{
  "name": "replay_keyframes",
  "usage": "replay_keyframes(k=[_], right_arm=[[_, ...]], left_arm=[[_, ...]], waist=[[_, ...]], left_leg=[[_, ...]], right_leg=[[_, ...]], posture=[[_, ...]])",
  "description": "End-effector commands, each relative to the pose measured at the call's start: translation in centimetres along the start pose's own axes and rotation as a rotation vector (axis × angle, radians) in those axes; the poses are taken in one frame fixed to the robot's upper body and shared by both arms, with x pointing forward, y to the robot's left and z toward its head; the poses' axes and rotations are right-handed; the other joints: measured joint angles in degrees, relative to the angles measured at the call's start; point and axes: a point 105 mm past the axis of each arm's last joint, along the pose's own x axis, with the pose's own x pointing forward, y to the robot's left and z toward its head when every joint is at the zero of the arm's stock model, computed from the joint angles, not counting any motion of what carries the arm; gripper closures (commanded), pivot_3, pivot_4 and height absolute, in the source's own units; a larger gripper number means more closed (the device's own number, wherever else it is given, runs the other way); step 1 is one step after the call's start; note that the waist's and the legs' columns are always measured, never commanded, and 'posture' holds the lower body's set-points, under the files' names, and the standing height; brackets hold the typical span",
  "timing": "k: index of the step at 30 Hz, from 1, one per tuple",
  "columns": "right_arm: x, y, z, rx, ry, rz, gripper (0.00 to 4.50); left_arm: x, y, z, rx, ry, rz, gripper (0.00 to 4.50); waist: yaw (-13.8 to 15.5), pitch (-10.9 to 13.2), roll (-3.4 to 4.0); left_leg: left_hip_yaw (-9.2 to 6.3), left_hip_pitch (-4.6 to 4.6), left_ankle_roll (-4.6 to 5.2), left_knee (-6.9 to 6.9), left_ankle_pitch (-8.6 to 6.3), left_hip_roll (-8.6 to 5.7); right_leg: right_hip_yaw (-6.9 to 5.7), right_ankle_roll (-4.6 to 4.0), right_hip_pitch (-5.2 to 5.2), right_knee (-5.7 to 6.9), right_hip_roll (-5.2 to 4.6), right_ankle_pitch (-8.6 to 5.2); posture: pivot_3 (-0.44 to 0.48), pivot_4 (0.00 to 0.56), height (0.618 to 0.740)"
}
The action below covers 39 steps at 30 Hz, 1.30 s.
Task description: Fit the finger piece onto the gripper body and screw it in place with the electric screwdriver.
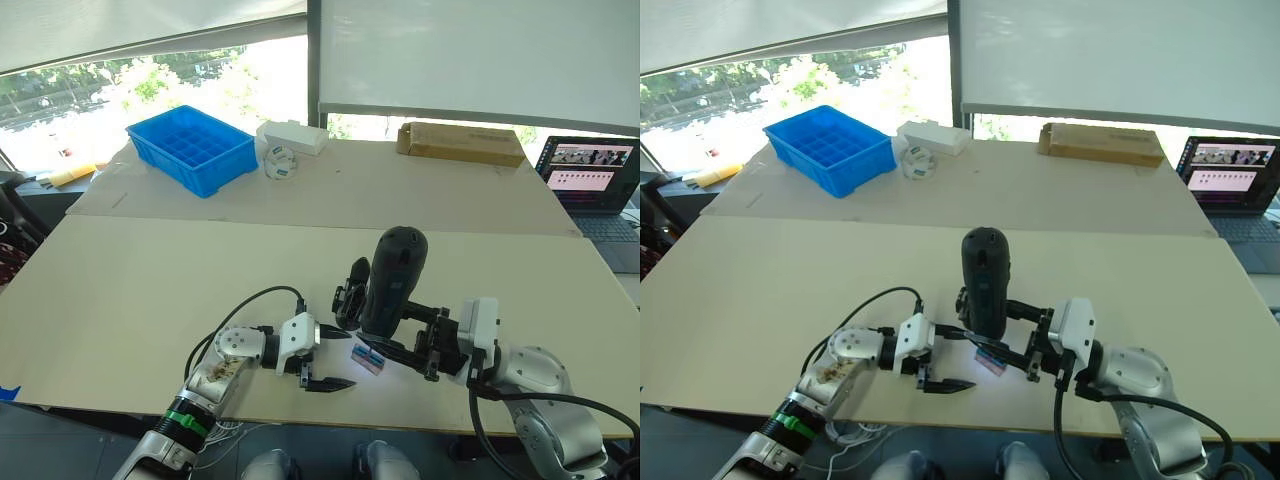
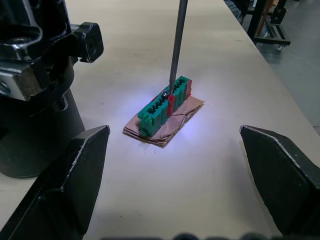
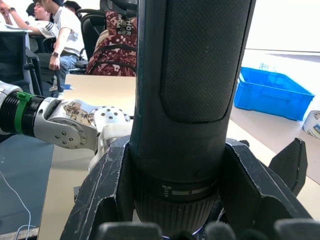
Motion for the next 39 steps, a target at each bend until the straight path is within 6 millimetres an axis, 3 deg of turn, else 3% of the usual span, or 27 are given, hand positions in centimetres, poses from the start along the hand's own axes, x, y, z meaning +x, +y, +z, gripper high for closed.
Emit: replay_keyframes(k=[1,39], right_arm=[[0.17,-0.11,1.61,-0.068,-0.058,0.010,2.56],[0.20,-0.56,2.19,-0.012,-0.041,0.042,2.56]], left_arm=[[0.32,-0.88,-1.42,-0.059,0.038,-0.017,0.09],[0.66,-1.15,-1.84,-0.076,0.040,-0.017,0.09]], waist=[[0.0,0.0,0.00],[0.0,0.0,0.02]], left_leg=[[0.00,0.00,0.00,0.00,0.00,0.00],[-0.10,0.32,0.26,-0.03,-0.16,0.00]], right_leg=[[0.00,0.00,0.00,0.00,0.00,0.00],[0.00,0.10,0.44,-0.11,-0.35,-0.05]], posture=[[0.000,0.150,0.740],[0.000,0.150,0.740]])
